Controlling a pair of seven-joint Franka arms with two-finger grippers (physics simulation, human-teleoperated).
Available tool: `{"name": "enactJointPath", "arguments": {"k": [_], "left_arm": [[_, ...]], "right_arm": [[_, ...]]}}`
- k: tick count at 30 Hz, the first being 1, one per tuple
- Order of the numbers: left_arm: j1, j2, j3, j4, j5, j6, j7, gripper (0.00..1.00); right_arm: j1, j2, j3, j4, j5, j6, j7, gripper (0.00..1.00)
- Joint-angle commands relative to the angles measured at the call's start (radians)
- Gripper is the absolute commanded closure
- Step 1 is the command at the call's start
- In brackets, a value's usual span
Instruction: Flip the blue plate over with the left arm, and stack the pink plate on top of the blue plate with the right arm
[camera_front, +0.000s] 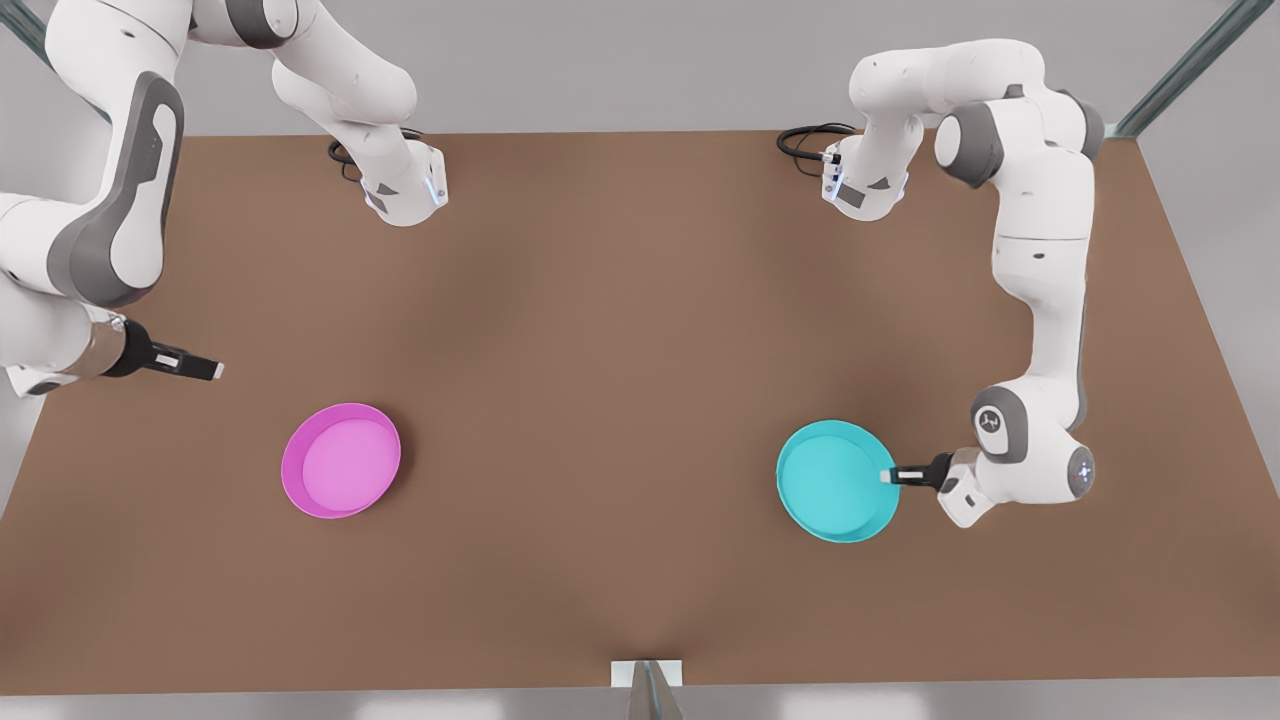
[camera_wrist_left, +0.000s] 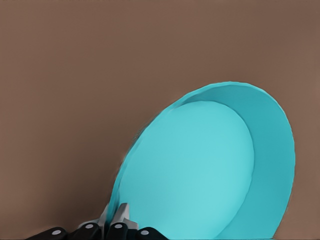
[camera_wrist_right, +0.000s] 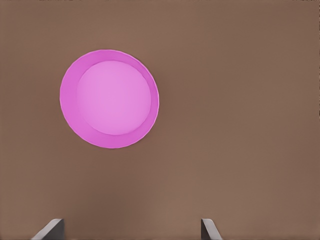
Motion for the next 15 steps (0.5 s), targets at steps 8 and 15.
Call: {"name": "enactJointPath", "arguments": {"k": [8, 15], "left_arm": [[-0.005, -0.031, -0.094, 0.040, -0.080, -0.011, -0.090, 0.79], [-0.007, -0.045, -0.173, 0.069, -0.027, 0.011, -0.177, 0.79]], "right_arm": [[0.000, -0.002, 0.000, 0.000, 0.000, -0.002, 0.000, 0.00], [0.000, 0.006, -0.002, 0.003, 0.000, 0.000, 0.000, 0.00]]}}
